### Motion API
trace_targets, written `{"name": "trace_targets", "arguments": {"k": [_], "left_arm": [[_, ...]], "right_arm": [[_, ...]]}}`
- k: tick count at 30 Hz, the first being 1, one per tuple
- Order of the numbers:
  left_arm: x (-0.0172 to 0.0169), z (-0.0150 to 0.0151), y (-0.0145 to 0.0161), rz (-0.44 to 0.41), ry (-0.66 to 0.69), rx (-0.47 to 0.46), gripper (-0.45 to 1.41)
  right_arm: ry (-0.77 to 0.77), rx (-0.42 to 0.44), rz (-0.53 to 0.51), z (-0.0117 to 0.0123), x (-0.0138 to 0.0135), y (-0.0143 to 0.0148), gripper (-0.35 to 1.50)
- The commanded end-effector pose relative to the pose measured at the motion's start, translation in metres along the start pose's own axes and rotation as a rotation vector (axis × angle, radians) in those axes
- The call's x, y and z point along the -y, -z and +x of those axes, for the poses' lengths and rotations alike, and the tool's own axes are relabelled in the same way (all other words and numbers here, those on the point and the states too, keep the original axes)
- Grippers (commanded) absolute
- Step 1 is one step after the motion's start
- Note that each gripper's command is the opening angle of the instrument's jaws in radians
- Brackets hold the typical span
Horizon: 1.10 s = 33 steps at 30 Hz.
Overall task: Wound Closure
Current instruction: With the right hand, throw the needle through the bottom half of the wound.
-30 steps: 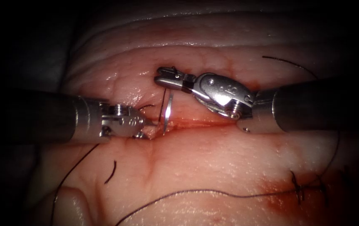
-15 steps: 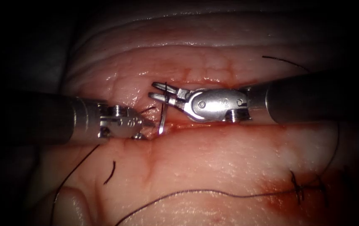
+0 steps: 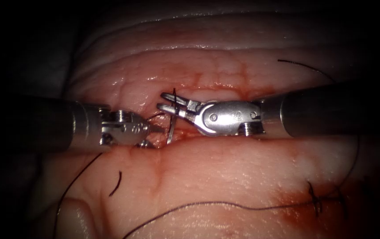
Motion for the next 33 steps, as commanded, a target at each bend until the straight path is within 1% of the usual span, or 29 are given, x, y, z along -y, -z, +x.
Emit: {"name": "trace_targets", "arguments": {"k": [1, 2, 3, 7, 8, 9, 10, 11, 12, 14, 15, 18, 20, 23, 27, 30, 33], "left_arm": [[0.0003, 0.0004, -0.0004, 0.009, 0.004, -0.009, 0.36], [0.0004, 0.0007, 0.0001, 0.016, 0.014, -0.018, 0.37], [0.0008, 0.0014, 0.0015, 0.047, 0.005, -0.025, 0.37], [0.0006, 0.0030, 0.0044, 0.117, -0.001, -0.066, 0.37], [-0.0001, 0.0040, 0.0059, 0.148, -0.001, -0.100, 0.31], [-0.0010, 0.0048, 0.0068, 0.166, -0.007, -0.119, 0.29], [-0.0023, 0.0056, 0.0073, 0.182, -0.004, -0.124, 0.27], [-0.0029, 0.0058, 0.0073, 0.188, 0.000, -0.122, 0.26], [-0.0042, 0.0061, 0.0071, 0.198, 0.004, -0.114, 0.26], [-0.0048, 0.0061, 0.0069, 0.199, 0.004, -0.114, 0.26], [-0.0061, 0.0059, 0.0062, 0.199, 0.001, -0.118, 0.24], [-0.0075, 0.0054, 0.0049, 0.200, -0.007, -0.125, 0.21], [-0.0085, 0.0046, 0.0033, 0.200, -0.017, -0.133, 0.17], [-0.0086, 0.0043, 0.0024, 0.190, -0.025, -0.134, 0.17], [-0.0084, 0.0044, 0.0017, 0.195, -0.031, -0.130, 0.16], [-0.0086, 0.0045, 0.0013, 0.189, -0.033, -0.129, 0.16], [-0.0087, 0.0041, 0.0007, 0.185, -0.027, -0.124, 0.16]], "right_arm": [[-0.009, 0.007, 0.006, -0.0003, 0.0000, -0.0007, -0.35], [-0.009, 0.010, 0.007, -0.0003, -0.0001, -0.0007, -0.35], [-0.021, 0.016, 0.010, -0.0004, -0.0004, -0.0007, -0.35], [-0.029, 0.038, 0.032, -0.0010, -0.0003, -0.0006, -0.35], [-0.035, 0.042, 0.039, -0.0014, -0.0001, -0.0006, -0.35], [-0.031, 0.052, 0.045, -0.0016, -0.0001, -0.0006, -0.35], [-0.031, 0.055, 0.046, -0.0017, -0.0002, -0.0005, -0.35], [-0.031, 0.055, 0.046, -0.0017, -0.0002, -0.0005, -0.35], [-0.031, 0.063, 0.050, -0.0016, -0.0004, -0.0005, -0.35], [-0.031, 0.068, 0.052, -0.0016, -0.0005, -0.0005, -0.35], [-0.031, 0.079, 0.058, -0.0016, -0.0007, -0.0006, -0.35], [-0.039, 0.093, 0.069, -0.0014, -0.0011, -0.0006, -0.35], [-0.060, 0.120, 0.102, -0.0012, -0.0018, -0.0008, -0.35], [-0.071, 0.138, 0.121, -0.0011, -0.0020, -0.0009, -0.35], [-0.142, 0.146, 0.122, -0.0013, -0.0024, -0.0011, -0.35], [-0.154, 0.146, 0.117, -0.0014, -0.0026, -0.0014, -0.35], [-0.202, 0.128, 0.098, -0.0012, -0.0030, -0.0017, -0.35]]}}
